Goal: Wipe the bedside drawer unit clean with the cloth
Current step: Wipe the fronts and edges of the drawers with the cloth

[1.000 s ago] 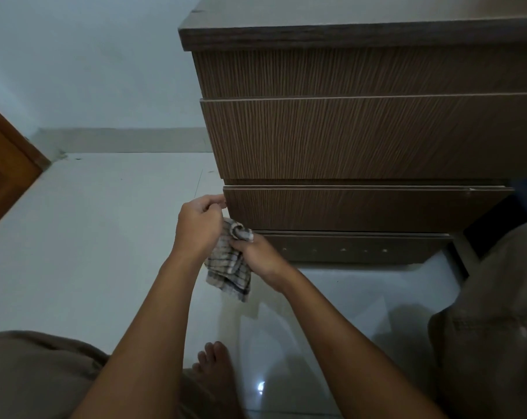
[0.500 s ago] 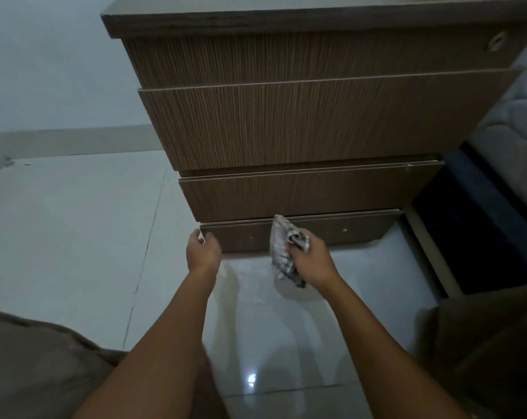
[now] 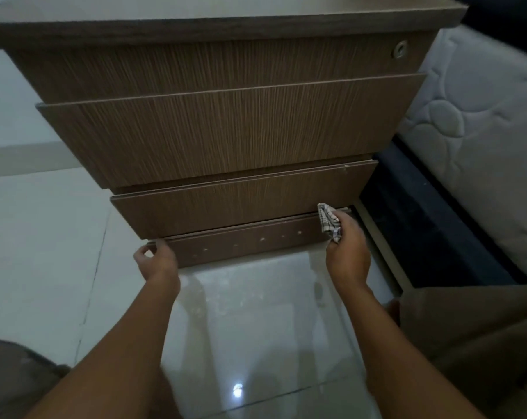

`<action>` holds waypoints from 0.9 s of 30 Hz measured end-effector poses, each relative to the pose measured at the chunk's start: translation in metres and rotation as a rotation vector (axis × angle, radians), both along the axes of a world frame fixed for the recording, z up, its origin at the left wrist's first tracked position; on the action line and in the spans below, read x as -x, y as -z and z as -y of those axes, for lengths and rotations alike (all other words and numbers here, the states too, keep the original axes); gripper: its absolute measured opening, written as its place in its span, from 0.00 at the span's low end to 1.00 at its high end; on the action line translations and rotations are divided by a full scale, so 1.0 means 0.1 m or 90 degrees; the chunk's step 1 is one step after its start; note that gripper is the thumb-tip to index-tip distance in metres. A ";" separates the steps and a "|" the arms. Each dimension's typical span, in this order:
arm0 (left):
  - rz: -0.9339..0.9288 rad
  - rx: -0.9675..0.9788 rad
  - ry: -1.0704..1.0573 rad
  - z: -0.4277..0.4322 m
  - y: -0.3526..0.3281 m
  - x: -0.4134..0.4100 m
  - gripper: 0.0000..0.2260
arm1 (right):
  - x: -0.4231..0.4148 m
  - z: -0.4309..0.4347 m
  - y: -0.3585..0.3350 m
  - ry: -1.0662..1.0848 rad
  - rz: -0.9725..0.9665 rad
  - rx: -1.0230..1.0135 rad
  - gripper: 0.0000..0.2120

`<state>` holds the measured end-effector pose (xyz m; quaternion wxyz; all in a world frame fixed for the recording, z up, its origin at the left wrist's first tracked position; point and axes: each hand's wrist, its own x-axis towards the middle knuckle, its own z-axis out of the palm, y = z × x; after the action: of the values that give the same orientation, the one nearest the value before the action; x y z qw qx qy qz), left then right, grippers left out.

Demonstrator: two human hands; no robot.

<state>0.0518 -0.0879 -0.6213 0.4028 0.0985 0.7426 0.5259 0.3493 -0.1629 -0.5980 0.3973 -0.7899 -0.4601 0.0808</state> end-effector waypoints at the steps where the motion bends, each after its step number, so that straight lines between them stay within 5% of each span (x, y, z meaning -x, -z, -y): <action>1: -0.004 0.002 -0.001 -0.01 0.01 0.01 0.11 | -0.03 -0.01 0.01 0.009 0.001 0.002 0.28; 8: 0.036 0.023 0.032 -0.04 -0.03 0.08 0.09 | -0.14 0.00 0.03 -0.020 -0.179 -0.032 0.24; 16: 0.056 0.035 0.056 -0.03 -0.06 0.14 0.14 | -0.23 -0.07 -0.22 0.164 -0.687 -0.151 0.11; 27: 0.042 0.023 0.058 0.13 -0.05 0.16 0.19 | -0.27 -0.03 -0.12 0.119 -0.129 -0.097 0.19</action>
<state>0.0362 -0.1005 -0.6161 0.4522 0.1072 0.7332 0.4965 0.3768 -0.1598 -0.5856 0.5059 -0.7848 -0.3472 0.0876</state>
